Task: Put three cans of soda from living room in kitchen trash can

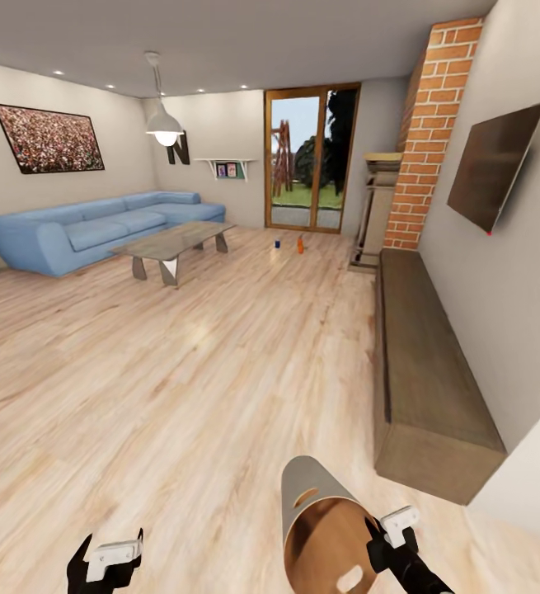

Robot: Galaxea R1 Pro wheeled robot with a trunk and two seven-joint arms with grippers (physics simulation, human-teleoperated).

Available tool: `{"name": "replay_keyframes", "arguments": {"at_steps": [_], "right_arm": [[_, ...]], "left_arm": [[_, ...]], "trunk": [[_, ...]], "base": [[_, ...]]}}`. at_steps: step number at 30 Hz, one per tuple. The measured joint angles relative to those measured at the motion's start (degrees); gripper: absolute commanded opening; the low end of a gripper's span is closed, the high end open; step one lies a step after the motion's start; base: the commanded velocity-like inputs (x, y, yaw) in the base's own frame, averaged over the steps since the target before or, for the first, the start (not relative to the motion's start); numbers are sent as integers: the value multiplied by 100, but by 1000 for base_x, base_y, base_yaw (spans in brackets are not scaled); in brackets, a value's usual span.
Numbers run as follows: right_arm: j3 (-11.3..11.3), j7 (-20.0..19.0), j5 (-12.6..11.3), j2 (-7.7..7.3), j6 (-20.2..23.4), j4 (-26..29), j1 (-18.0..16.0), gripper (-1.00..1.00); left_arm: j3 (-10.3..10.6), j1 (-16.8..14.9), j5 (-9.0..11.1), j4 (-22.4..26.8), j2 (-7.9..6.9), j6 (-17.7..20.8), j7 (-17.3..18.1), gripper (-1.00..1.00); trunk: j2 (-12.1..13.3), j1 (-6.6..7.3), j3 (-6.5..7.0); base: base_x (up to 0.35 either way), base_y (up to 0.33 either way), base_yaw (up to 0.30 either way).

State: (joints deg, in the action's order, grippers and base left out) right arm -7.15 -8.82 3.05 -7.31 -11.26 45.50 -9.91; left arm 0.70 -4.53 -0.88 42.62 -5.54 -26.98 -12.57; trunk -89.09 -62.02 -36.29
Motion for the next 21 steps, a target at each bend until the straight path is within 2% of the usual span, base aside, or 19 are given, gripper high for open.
{"name": "replay_keyframes", "arguments": {"at_steps": [11, 21], "right_arm": [[-1, -13, -6, 8, 1, 0, 0, -100], [-1, -18, -7, 14, 4, 0, 0, -100]], "left_arm": [[-1, 0, 0, -1, 0, 0, 0, 100], [0, -3, 0, -14, 0, 0, 0, 100]], "trunk": [[0, 0, 0], [0, 0, 0]], "base": [[300, 156, -30], [300, 155, -206]]}}
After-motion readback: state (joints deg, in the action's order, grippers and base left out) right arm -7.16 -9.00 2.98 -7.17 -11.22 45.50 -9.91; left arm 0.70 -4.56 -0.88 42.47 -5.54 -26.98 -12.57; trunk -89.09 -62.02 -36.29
